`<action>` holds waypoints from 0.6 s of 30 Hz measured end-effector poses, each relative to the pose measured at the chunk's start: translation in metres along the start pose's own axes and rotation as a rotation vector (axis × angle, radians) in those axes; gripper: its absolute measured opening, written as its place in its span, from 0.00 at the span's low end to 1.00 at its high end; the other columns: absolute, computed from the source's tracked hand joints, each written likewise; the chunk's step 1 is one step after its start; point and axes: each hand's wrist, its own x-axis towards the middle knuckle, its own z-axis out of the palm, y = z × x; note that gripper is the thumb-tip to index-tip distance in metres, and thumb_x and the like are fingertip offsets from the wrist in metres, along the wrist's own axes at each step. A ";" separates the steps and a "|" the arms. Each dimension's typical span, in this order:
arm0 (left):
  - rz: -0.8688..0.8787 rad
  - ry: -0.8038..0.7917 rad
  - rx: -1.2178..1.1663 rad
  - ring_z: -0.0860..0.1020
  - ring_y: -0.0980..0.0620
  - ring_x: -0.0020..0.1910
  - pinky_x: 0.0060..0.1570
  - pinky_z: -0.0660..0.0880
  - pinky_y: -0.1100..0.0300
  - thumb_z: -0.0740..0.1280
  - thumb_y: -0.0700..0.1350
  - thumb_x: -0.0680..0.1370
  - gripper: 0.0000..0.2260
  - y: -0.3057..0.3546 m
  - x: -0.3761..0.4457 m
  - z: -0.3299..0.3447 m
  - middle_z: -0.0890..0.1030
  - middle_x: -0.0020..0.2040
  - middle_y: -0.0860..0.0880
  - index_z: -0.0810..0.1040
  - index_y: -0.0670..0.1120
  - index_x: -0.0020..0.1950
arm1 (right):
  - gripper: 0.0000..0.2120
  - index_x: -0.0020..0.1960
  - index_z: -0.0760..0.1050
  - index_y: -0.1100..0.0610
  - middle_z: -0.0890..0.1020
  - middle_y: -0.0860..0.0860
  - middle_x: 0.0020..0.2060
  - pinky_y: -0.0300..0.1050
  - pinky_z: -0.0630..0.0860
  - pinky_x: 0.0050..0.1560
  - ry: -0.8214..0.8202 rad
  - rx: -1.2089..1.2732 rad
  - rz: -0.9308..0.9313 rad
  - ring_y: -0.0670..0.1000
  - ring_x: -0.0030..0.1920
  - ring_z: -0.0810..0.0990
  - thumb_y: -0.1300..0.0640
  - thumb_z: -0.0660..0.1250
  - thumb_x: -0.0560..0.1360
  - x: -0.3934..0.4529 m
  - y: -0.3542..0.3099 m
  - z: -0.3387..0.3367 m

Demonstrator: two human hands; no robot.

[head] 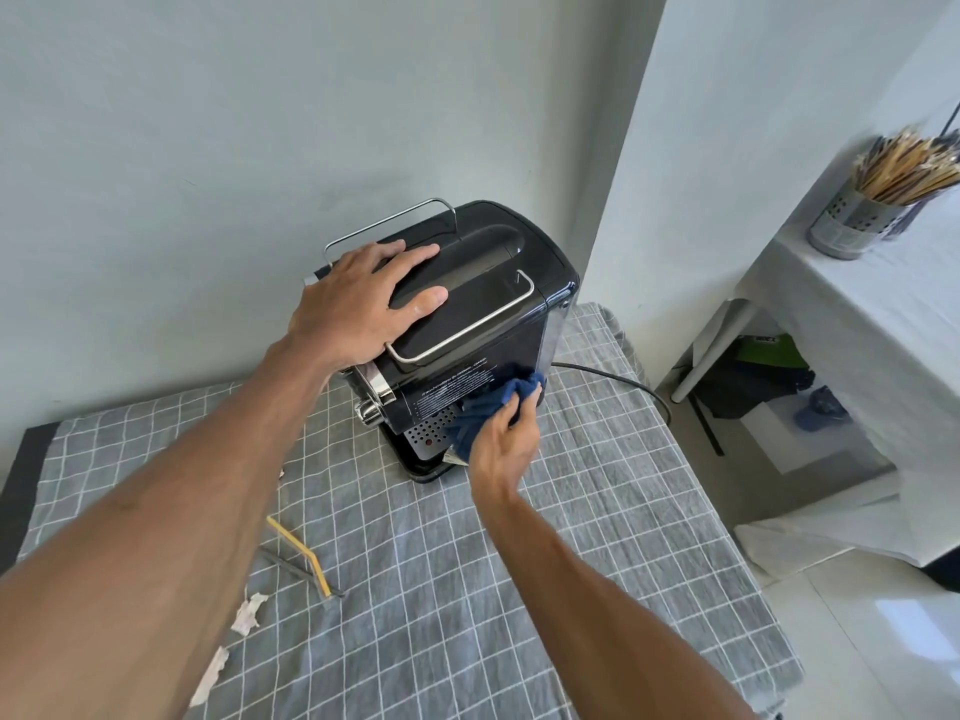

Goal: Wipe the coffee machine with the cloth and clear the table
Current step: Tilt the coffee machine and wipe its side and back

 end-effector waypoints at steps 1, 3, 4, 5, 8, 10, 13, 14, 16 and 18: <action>0.000 0.000 0.000 0.59 0.51 0.79 0.66 0.69 0.37 0.49 0.74 0.79 0.28 0.000 0.000 0.000 0.61 0.81 0.57 0.56 0.70 0.79 | 0.11 0.61 0.79 0.54 0.80 0.45 0.43 0.34 0.80 0.47 -0.013 -0.061 0.003 0.43 0.43 0.81 0.51 0.60 0.86 0.006 0.000 0.003; 0.004 0.003 0.000 0.59 0.51 0.79 0.66 0.68 0.37 0.49 0.73 0.79 0.28 0.000 0.000 -0.001 0.61 0.81 0.57 0.56 0.70 0.79 | 0.17 0.70 0.75 0.52 0.84 0.49 0.53 0.50 0.80 0.62 -0.030 -0.091 -0.003 0.51 0.54 0.84 0.52 0.55 0.86 0.018 0.007 0.006; 0.006 0.005 -0.001 0.59 0.51 0.79 0.66 0.68 0.37 0.49 0.73 0.79 0.28 0.000 0.000 -0.001 0.61 0.81 0.57 0.57 0.70 0.79 | 0.18 0.72 0.74 0.53 0.84 0.52 0.56 0.54 0.79 0.64 -0.047 -0.153 -0.002 0.55 0.56 0.83 0.53 0.54 0.86 0.024 0.010 0.006; 0.008 0.004 -0.002 0.59 0.51 0.80 0.66 0.68 0.37 0.49 0.73 0.79 0.28 0.000 0.000 -0.001 0.61 0.81 0.56 0.57 0.69 0.79 | 0.18 0.71 0.74 0.54 0.84 0.54 0.56 0.57 0.79 0.64 -0.093 -0.191 0.036 0.57 0.57 0.83 0.55 0.53 0.86 0.029 0.016 0.005; 0.008 -0.002 -0.007 0.59 0.51 0.80 0.66 0.68 0.36 0.49 0.74 0.79 0.29 0.001 0.001 -0.001 0.61 0.81 0.57 0.57 0.70 0.79 | 0.15 0.64 0.74 0.58 0.84 0.58 0.53 0.60 0.81 0.59 -0.232 -0.376 0.042 0.61 0.54 0.84 0.58 0.52 0.85 0.037 0.023 -0.010; 0.009 -0.002 -0.011 0.59 0.51 0.79 0.66 0.68 0.36 0.49 0.74 0.78 0.29 0.001 0.001 -0.001 0.61 0.80 0.57 0.57 0.70 0.79 | 0.14 0.61 0.75 0.59 0.83 0.57 0.52 0.58 0.82 0.56 -0.319 -0.497 0.035 0.59 0.52 0.84 0.58 0.52 0.85 0.040 0.028 -0.020; 0.011 0.001 -0.007 0.60 0.51 0.79 0.65 0.69 0.37 0.49 0.74 0.78 0.29 0.001 0.000 -0.001 0.62 0.80 0.56 0.57 0.69 0.79 | 0.15 0.61 0.77 0.60 0.84 0.59 0.52 0.55 0.83 0.54 -0.347 -0.517 0.015 0.57 0.49 0.83 0.58 0.53 0.85 0.048 0.023 -0.028; 0.011 0.002 -0.005 0.60 0.51 0.79 0.65 0.69 0.37 0.49 0.74 0.78 0.29 0.000 0.000 -0.001 0.62 0.80 0.56 0.57 0.69 0.79 | 0.15 0.61 0.77 0.59 0.84 0.58 0.50 0.55 0.83 0.51 -0.318 -0.457 -0.019 0.56 0.46 0.83 0.58 0.53 0.86 0.049 0.019 -0.028; 0.008 0.003 -0.008 0.60 0.51 0.79 0.66 0.69 0.37 0.49 0.74 0.78 0.29 -0.001 0.001 0.000 0.62 0.80 0.57 0.57 0.70 0.79 | 0.13 0.60 0.77 0.59 0.82 0.55 0.44 0.46 0.81 0.44 -0.236 -0.221 -0.106 0.50 0.40 0.81 0.59 0.54 0.86 0.035 0.006 -0.029; 0.002 0.004 -0.006 0.60 0.52 0.79 0.66 0.68 0.36 0.49 0.75 0.78 0.29 -0.002 0.001 0.001 0.62 0.80 0.57 0.57 0.70 0.79 | 0.14 0.69 0.74 0.56 0.78 0.51 0.47 0.42 0.77 0.44 -0.205 -0.059 -0.198 0.45 0.41 0.77 0.57 0.56 0.86 0.011 -0.005 -0.030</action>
